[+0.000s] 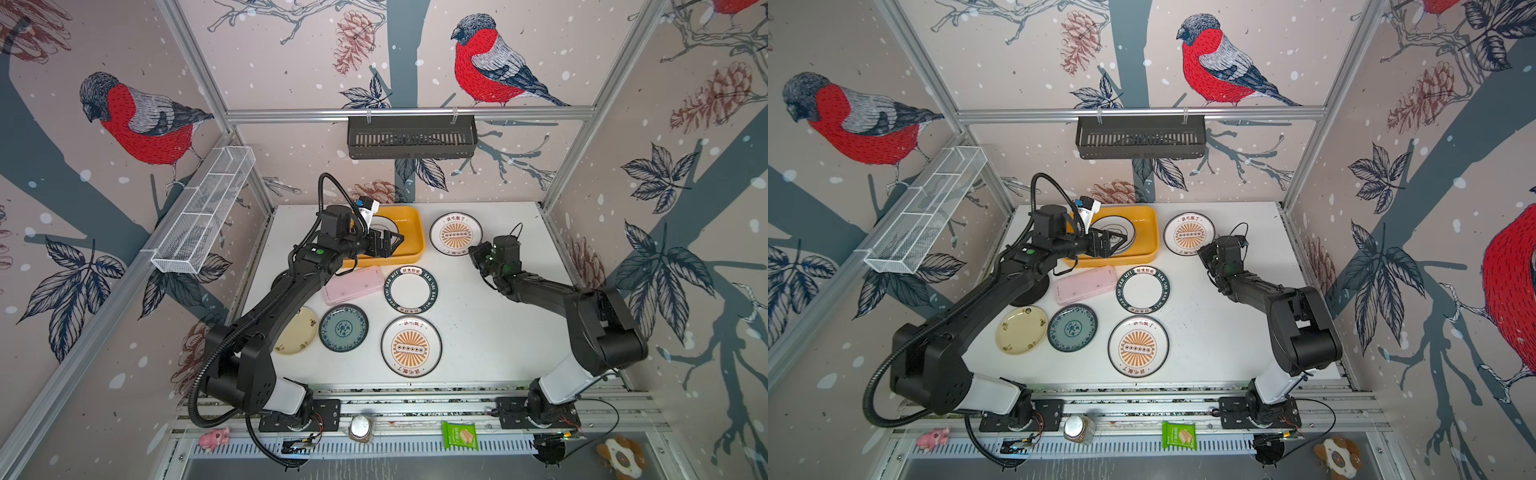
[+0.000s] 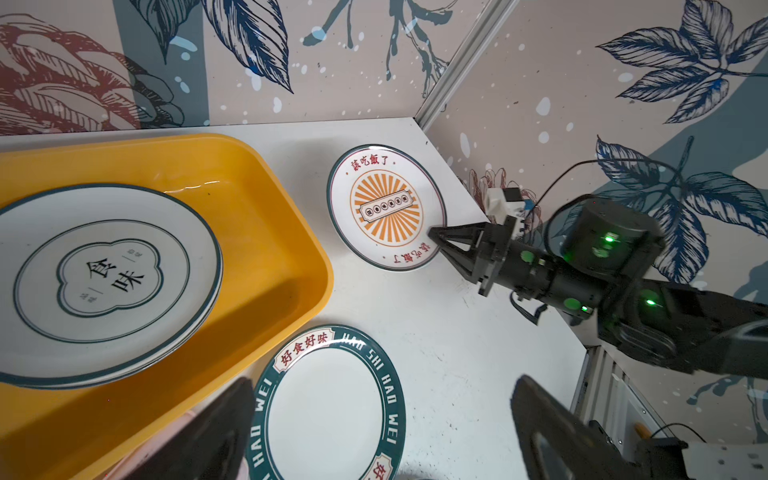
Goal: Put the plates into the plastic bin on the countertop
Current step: 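Carry the sunburst plate toward the left gripper and grasp it with the left gripper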
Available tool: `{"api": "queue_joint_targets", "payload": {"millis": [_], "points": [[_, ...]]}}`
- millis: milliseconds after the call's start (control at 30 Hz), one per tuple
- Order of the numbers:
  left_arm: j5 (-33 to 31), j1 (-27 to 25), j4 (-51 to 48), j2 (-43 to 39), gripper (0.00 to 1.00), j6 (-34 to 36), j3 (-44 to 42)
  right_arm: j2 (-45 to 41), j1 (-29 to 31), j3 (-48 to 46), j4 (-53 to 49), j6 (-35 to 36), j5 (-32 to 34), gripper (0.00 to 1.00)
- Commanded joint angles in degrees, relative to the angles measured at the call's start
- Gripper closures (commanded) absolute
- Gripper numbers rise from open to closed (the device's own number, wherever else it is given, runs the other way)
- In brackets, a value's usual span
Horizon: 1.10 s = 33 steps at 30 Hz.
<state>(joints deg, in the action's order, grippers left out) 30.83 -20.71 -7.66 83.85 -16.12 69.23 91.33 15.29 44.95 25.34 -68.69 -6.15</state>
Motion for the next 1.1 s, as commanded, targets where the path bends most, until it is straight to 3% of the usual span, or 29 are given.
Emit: {"api": "queue_joint_targets", "payload": {"millis": [0, 367, 600, 800, 933, 1067], "points": [[-3.4, -0.1, -2.3, 1.5, 0.04, 0.6, 1.3, -4.0, 2.0, -0.8, -0.3, 3.8, -0.9, 0.99], [-1.1, 1.5, -4.6, 7.6, 0.07, -1.9, 3.2, -10.5, 8.5, -1.4, -0.1, 6.1, -5.1, 0.99], [9.1, 6.3, 1.2, 10.6, 0.09, -8.1, 1.3, -9.9, 11.6, -1.4, 2.4, 5.8, -7.7, 0.99], [11.6, 6.7, 2.4, 12.4, 0.13, -9.1, 1.1, -7.1, 13.0, 0.4, 3.6, 5.8, -9.8, 0.99], [13.3, 7.1, 3.2, 13.3, 0.28, -9.9, 1.0, -6.1, 13.7, 1.9, 3.6, 6.1, -10.7, 0.99], [13.7, 7.2, 3.4, 13.5, 0.54, -10.6, 0.9, -5.9, 14.4, 2.3, 3.6, 6.4, -11.0, 0.99]]}}
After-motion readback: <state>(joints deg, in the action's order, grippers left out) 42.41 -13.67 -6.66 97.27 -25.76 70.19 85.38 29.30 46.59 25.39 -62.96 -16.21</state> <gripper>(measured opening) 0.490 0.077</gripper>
